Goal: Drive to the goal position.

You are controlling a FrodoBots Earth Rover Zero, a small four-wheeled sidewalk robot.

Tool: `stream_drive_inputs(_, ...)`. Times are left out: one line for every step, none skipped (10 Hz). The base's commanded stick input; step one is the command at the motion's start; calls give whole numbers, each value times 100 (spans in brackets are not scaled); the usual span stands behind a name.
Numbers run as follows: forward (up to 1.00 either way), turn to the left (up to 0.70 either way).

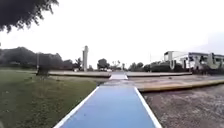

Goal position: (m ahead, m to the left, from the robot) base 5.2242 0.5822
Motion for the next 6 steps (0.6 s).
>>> stream_drive_inputs(50, -34)
stream_drive_inputs(50, -47)
stream_drive_inputs(50, 0)
stream_drive_inputs(50, 0)
stream_drive_inputs(50, 0)
stream_drive_inputs(50, 0)
